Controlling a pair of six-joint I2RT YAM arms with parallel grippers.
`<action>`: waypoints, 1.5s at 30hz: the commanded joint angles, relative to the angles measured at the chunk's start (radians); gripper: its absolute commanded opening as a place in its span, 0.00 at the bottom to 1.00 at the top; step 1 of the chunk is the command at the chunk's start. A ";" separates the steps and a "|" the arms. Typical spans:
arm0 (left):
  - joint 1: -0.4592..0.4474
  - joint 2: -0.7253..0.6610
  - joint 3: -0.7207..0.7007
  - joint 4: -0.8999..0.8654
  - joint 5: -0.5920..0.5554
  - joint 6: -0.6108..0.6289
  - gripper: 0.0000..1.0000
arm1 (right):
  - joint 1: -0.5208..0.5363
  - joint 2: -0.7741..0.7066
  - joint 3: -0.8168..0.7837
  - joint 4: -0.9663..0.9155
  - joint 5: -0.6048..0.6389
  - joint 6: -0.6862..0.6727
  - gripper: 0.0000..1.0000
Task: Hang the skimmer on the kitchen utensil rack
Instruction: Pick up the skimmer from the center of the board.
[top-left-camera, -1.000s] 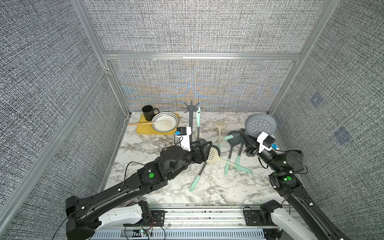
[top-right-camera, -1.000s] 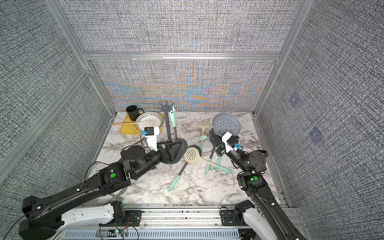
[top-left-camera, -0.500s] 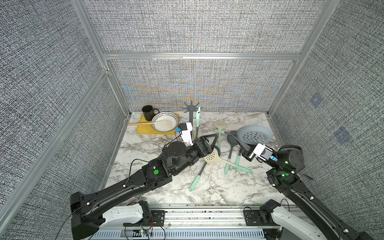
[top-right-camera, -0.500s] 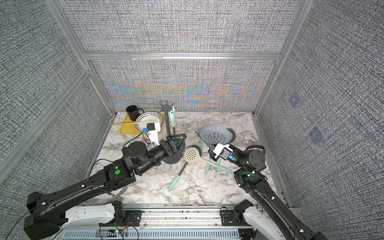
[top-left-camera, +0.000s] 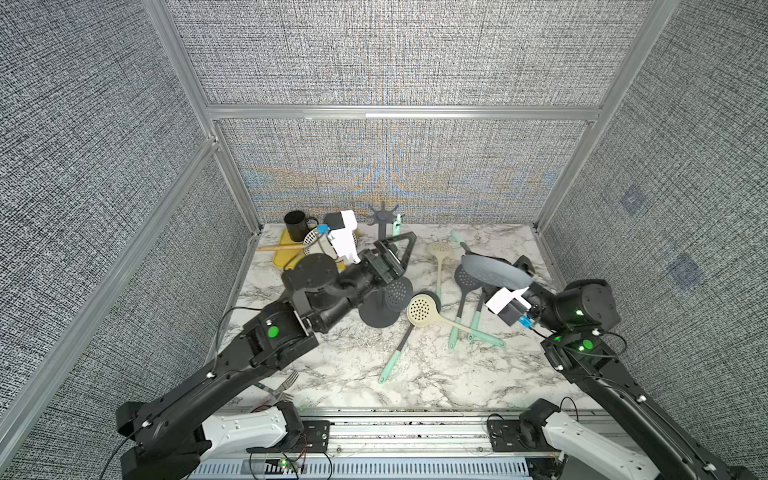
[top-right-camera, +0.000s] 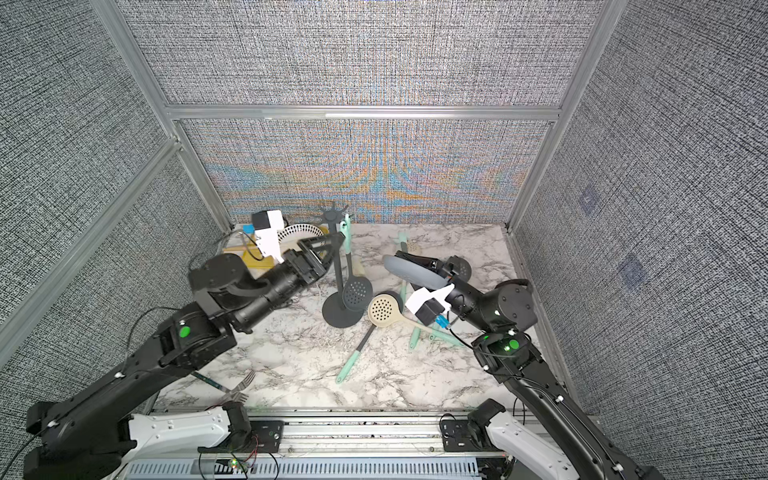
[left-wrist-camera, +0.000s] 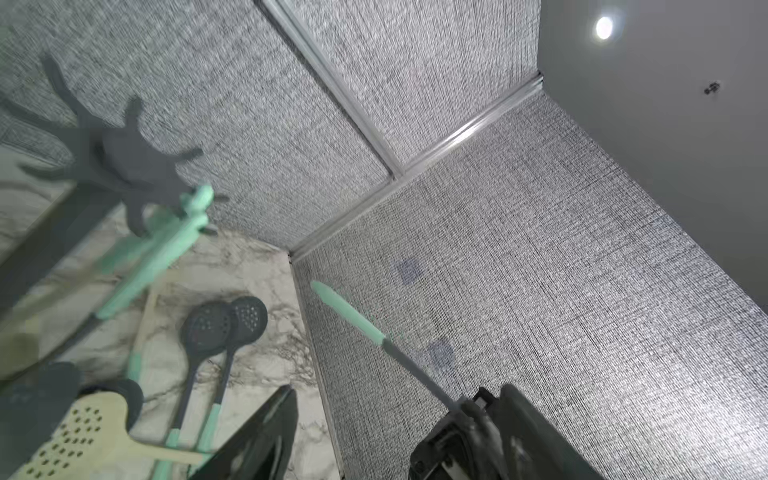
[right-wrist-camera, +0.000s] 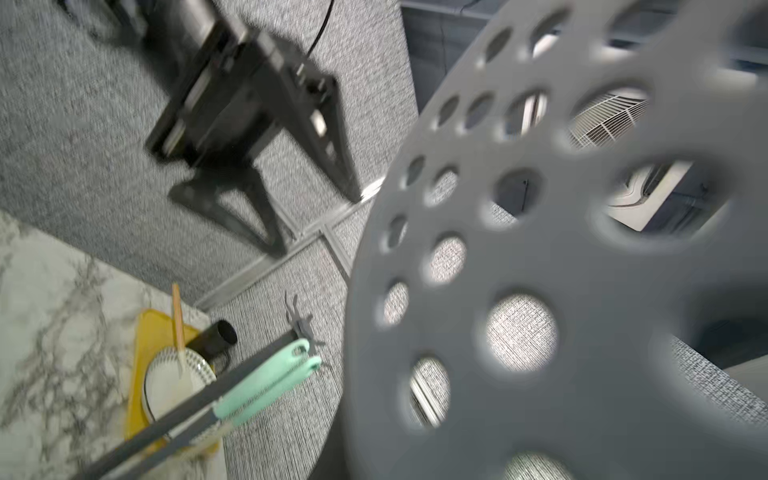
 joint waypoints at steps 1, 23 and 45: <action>0.073 -0.012 0.058 -0.257 0.087 0.097 0.78 | 0.067 0.022 0.012 -0.086 0.105 -0.281 0.00; 0.169 0.328 0.558 -0.768 0.465 0.553 0.82 | 0.562 0.160 -0.065 -0.048 0.768 -1.013 0.00; 0.063 0.737 1.024 -1.059 0.238 0.712 0.69 | 0.595 0.166 -0.054 -0.052 0.770 -0.993 0.00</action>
